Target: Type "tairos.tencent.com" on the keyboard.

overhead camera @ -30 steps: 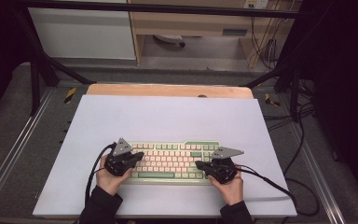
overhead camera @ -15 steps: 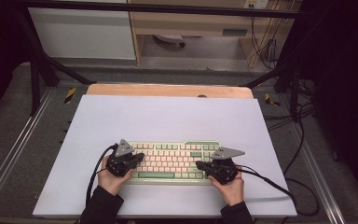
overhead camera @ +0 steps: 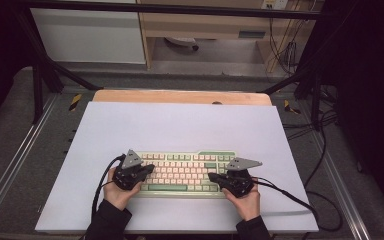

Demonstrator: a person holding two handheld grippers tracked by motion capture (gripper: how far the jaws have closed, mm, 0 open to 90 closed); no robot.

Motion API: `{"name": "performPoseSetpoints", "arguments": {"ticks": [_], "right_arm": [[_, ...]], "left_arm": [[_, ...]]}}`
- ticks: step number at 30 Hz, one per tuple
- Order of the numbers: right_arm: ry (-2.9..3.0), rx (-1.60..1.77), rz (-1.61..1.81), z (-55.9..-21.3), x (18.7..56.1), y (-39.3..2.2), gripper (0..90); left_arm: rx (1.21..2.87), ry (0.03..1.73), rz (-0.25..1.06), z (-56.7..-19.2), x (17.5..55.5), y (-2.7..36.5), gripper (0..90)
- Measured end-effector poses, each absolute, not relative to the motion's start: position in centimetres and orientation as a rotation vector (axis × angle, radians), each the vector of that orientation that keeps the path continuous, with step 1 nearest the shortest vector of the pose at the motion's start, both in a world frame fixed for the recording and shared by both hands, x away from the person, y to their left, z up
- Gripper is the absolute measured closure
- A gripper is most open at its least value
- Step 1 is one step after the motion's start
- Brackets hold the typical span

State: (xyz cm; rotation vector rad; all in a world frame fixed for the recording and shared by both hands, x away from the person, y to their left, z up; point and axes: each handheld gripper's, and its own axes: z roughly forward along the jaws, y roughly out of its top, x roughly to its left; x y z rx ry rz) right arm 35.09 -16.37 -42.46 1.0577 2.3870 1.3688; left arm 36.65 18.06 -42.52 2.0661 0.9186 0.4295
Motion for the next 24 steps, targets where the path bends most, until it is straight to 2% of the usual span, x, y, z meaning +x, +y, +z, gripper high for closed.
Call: {"name": "performPoseSetpoints", "arguments": {"ticks": [10,24], "right_arm": [[2.413,1.029,1.383,-42.1,35.1,-14.8,90.0],[2.462,0.967,1.396,-41.6,35.3,-10.2,90.0]], "left_arm": [[2.046,0.923,0.418,-42.0,36.1,19.5,90.0],[2.032,0.932,0.421,-41.8,35.8,20.5,90.0]]}}
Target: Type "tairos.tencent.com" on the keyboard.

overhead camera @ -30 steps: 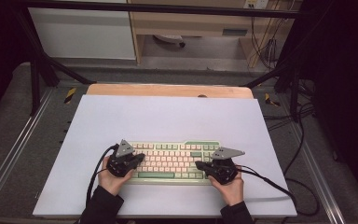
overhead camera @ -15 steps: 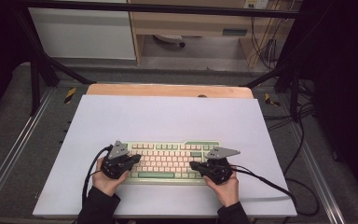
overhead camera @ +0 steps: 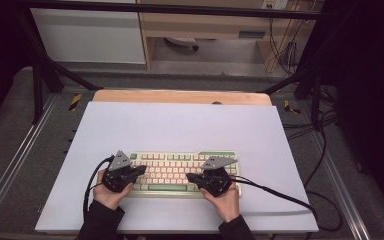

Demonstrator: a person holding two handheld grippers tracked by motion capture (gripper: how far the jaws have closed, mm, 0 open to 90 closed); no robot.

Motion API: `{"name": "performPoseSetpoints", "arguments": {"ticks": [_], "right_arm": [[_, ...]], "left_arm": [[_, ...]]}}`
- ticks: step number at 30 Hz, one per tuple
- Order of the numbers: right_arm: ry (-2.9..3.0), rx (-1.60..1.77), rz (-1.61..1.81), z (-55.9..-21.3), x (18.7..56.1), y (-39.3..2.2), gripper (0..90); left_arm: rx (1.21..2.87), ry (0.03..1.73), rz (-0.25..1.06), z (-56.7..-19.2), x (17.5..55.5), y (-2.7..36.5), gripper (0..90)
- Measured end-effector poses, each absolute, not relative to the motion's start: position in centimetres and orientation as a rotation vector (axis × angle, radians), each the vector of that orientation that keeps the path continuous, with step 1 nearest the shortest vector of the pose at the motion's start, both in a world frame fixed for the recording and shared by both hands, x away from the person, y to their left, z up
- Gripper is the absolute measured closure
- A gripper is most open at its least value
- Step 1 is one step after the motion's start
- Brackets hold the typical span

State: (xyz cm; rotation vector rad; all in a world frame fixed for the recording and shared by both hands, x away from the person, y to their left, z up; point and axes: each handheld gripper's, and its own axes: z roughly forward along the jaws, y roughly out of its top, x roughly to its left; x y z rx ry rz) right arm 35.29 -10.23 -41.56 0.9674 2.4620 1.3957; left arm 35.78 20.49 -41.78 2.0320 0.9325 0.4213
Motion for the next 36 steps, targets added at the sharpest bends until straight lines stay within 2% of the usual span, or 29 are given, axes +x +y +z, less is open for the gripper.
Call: {"name": "performPoseSetpoints", "arguments": {"ticks": [18,36], "right_arm": [[2.507,0.955,1.355,-42.6,36.1,-6.1,90.0],[2.549,0.947,1.301,-43.6,36.3,-5.1,90.0]], "left_arm": [[2.027,0.941,0.421,-41.7,35.8,20.9,90.0],[2.021,0.943,0.423,-41.7,35.8,21.0,90.0]]}}
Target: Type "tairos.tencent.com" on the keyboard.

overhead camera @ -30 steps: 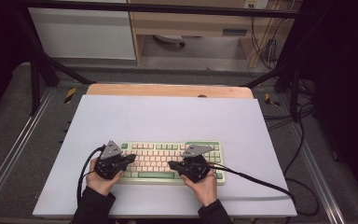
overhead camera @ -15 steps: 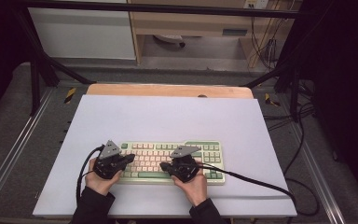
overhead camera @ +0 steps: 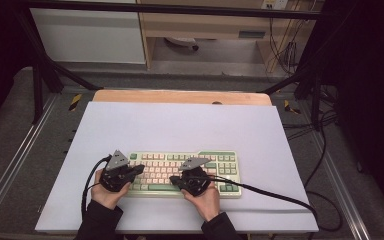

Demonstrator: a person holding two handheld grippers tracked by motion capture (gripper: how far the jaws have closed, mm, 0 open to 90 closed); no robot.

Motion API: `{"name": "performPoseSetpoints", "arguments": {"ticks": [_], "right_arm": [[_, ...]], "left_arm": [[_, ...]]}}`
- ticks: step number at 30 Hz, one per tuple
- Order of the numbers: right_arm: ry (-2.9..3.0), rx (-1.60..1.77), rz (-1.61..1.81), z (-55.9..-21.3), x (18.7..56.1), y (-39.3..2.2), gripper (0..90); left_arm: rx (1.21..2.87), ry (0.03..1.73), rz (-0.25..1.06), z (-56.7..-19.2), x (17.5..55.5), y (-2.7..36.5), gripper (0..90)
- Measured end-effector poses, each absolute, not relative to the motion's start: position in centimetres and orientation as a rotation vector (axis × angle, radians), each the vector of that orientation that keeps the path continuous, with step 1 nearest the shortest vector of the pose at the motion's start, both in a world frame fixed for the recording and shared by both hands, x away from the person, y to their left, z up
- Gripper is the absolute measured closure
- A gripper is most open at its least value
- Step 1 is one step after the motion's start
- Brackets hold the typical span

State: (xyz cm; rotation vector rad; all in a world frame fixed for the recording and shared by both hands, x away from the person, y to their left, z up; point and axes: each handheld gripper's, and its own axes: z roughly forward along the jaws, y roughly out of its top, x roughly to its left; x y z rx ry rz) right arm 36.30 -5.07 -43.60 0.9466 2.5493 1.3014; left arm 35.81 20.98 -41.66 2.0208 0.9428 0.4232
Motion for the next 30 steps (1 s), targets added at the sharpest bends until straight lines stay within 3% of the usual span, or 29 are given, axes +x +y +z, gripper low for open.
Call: {"name": "performPoseSetpoints", "arguments": {"ticks": [30], "right_arm": [[2.444,0.950,1.346,-41.0,36.2,-8.8,90.0]], "left_arm": [[2.023,0.928,0.423,-41.4,35.4,20.9,90.0]]}}
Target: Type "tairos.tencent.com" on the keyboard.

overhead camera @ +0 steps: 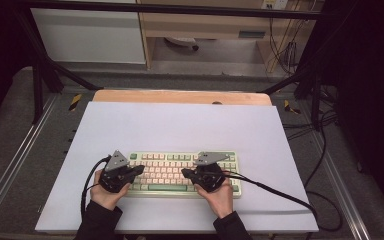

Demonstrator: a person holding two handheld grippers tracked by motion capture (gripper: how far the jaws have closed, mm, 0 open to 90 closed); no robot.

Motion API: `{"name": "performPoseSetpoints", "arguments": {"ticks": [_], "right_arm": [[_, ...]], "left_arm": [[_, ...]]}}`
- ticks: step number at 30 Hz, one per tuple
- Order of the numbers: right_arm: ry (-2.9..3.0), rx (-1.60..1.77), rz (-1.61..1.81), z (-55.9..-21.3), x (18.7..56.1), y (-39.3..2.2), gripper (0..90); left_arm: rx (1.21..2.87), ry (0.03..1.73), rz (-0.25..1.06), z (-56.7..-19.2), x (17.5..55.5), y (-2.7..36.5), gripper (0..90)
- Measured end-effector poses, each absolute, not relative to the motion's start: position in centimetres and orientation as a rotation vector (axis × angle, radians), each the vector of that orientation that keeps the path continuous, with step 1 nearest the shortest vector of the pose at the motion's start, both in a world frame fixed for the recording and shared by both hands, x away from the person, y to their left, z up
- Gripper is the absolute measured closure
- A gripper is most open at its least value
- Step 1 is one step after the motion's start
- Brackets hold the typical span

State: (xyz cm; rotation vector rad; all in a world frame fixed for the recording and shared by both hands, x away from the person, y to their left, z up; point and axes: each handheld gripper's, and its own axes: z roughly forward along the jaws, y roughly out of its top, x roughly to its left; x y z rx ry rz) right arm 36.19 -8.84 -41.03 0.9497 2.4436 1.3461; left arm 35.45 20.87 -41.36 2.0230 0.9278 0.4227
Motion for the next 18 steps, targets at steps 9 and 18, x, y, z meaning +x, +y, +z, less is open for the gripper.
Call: {"name": "performPoseSetpoints", "arguments": {"ticks": [9,18], "right_arm": [[2.427,0.976,1.345,-41.2,36.2,-10.1,90.0],[2.423,0.993,1.347,-41.6,36.1,-10.8,90.0]], "left_arm": [[2.044,0.903,0.401,-41.5,35.1,20.0,90.0],[2.080,0.874,0.370,-42.1,34.9,18.4,90.0]]}}
